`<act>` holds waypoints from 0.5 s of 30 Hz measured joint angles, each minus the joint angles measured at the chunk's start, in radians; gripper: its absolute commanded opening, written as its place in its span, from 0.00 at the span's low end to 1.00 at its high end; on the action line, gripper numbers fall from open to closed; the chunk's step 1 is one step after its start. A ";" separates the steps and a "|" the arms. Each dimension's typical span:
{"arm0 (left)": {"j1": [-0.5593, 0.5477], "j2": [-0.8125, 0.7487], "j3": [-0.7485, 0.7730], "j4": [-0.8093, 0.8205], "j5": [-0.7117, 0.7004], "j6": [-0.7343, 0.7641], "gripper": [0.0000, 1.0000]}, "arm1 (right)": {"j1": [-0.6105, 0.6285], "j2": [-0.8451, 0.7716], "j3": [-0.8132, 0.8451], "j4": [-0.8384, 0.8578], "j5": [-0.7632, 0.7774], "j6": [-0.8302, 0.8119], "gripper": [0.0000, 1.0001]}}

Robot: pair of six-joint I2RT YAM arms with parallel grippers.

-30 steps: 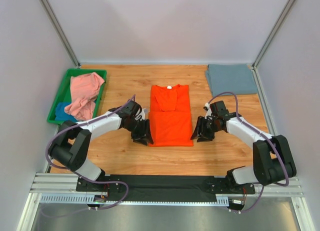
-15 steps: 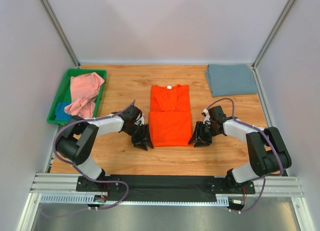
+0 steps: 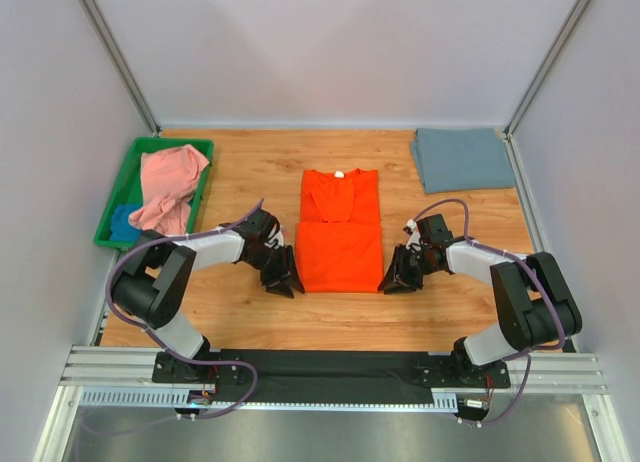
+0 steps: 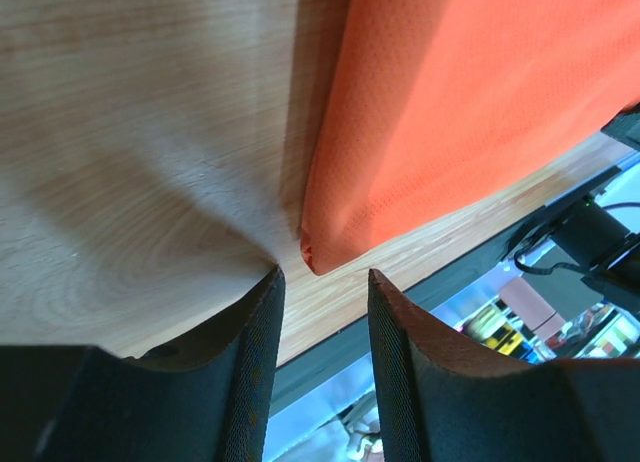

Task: Fold and stack the t-shirts
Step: Fold the tshirt

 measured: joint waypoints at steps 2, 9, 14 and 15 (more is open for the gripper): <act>0.009 -0.003 -0.006 0.004 0.000 -0.007 0.46 | 0.000 0.003 0.000 0.000 0.002 0.000 0.22; 0.021 0.015 -0.021 0.039 0.034 -0.025 0.33 | 0.000 0.005 -0.005 0.006 0.003 0.002 0.16; 0.022 0.022 -0.036 0.055 0.031 -0.034 0.06 | 0.000 0.005 -0.014 0.017 0.010 0.005 0.00; 0.022 0.022 -0.038 0.054 0.026 -0.034 0.04 | 0.000 0.004 -0.015 0.019 0.010 0.005 0.00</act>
